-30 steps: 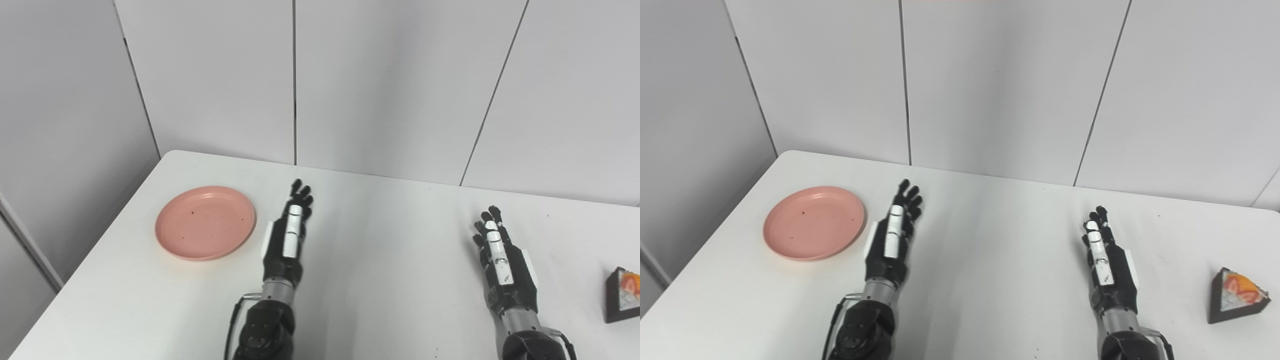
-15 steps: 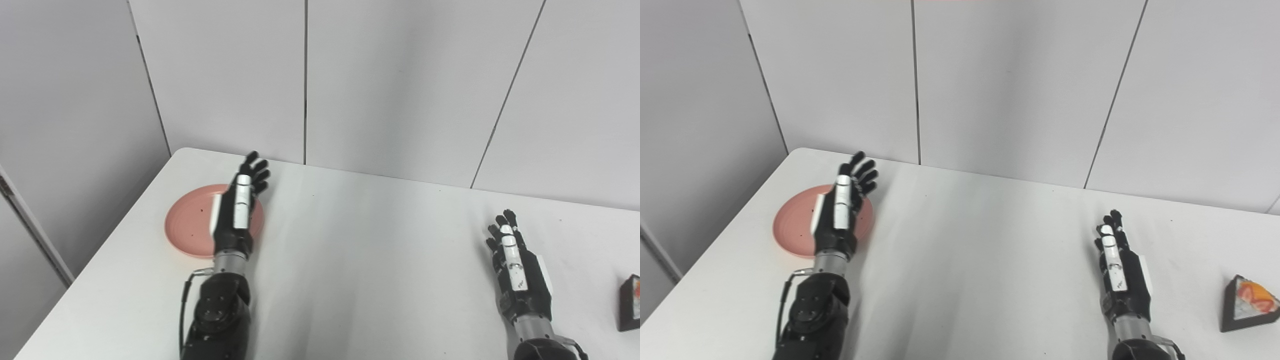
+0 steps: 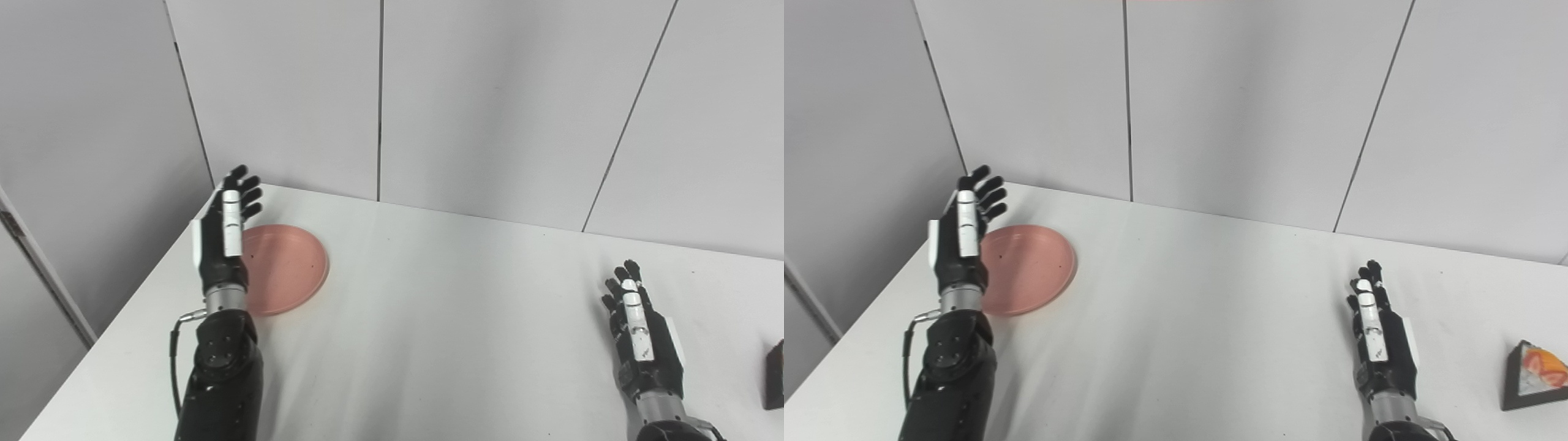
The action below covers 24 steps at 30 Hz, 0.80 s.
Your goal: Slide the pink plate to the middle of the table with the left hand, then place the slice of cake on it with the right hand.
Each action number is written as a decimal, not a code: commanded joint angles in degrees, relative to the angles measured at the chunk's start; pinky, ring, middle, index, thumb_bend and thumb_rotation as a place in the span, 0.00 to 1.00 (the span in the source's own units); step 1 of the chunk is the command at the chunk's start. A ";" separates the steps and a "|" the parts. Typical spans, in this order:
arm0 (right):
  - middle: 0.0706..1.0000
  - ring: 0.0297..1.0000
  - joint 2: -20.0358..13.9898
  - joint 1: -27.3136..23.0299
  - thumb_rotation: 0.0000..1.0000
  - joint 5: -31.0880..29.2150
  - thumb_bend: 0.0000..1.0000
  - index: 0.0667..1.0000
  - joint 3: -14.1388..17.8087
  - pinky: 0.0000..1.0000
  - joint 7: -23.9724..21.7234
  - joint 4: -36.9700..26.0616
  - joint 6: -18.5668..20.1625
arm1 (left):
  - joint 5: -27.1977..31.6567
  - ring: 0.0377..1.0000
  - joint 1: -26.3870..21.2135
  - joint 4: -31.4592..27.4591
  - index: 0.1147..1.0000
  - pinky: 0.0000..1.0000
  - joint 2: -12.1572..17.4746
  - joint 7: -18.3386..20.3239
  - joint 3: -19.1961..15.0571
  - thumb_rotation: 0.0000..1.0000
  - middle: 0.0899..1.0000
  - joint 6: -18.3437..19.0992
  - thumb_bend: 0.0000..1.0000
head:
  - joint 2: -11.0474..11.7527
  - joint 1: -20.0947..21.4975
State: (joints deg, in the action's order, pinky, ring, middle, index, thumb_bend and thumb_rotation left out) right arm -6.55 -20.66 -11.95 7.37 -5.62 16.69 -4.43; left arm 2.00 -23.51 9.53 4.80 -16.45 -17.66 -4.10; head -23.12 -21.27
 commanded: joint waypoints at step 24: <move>1.00 0.99 -0.41 -0.75 0.82 0.57 0.48 1.00 -0.38 1.00 -0.90 -0.26 -0.80 | 4.25 0.77 -3.94 12.35 0.72 0.77 5.80 -3.72 -5.61 0.95 0.74 -5.65 0.72 | 0.81 -0.37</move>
State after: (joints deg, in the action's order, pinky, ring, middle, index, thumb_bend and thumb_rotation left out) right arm -6.66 -20.63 -10.99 6.91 -5.93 16.77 -3.99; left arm 6.07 -25.13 22.93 9.08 -20.16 -23.27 -7.88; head -22.24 -21.62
